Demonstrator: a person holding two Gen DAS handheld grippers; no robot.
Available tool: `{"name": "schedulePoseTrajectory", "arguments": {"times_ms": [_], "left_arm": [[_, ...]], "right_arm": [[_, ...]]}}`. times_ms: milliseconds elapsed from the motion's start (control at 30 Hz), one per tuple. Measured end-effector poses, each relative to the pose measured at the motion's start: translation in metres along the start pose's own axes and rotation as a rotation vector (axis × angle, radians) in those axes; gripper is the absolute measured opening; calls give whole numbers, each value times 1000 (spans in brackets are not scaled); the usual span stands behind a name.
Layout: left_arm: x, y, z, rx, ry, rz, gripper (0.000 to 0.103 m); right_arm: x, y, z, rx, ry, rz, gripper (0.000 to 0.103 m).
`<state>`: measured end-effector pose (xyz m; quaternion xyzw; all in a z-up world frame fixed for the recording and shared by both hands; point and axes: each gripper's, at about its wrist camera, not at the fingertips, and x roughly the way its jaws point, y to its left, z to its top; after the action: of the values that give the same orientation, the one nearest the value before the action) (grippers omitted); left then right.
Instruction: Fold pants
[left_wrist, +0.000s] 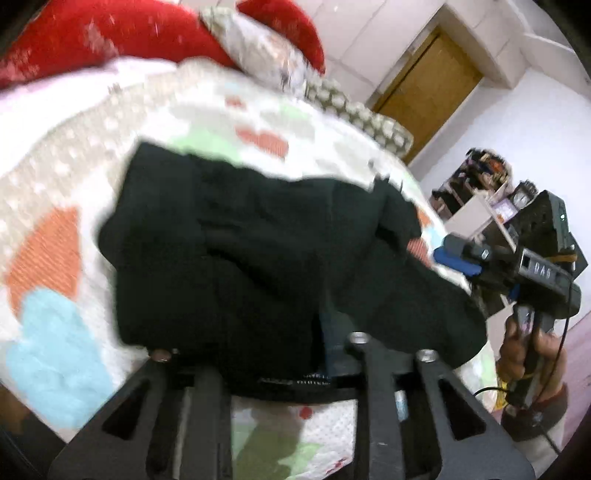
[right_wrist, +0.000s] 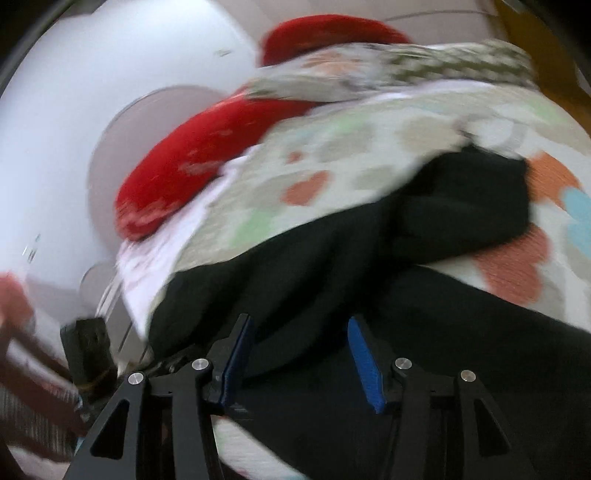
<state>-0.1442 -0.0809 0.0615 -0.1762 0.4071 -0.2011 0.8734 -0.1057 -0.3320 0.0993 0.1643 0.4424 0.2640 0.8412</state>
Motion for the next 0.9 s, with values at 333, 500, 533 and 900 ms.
{"name": "schedulePoseTrajectory", "arguments": {"times_ms": [333, 500, 533, 900], "left_arm": [[-34, 100, 32, -227, -116, 128, 60], [-36, 138, 27, -336, -106, 120, 60], [-34, 144, 26, -361, -101, 119, 60], [-45, 148, 24, -334, -127, 138, 60]], "right_arm": [[75, 102, -21, -338, 168, 36, 54], [117, 149, -31, -584, 210, -44, 55], [125, 156, -30, -605, 206, -43, 55], [170, 137, 8, -413, 175, 63, 32]]}}
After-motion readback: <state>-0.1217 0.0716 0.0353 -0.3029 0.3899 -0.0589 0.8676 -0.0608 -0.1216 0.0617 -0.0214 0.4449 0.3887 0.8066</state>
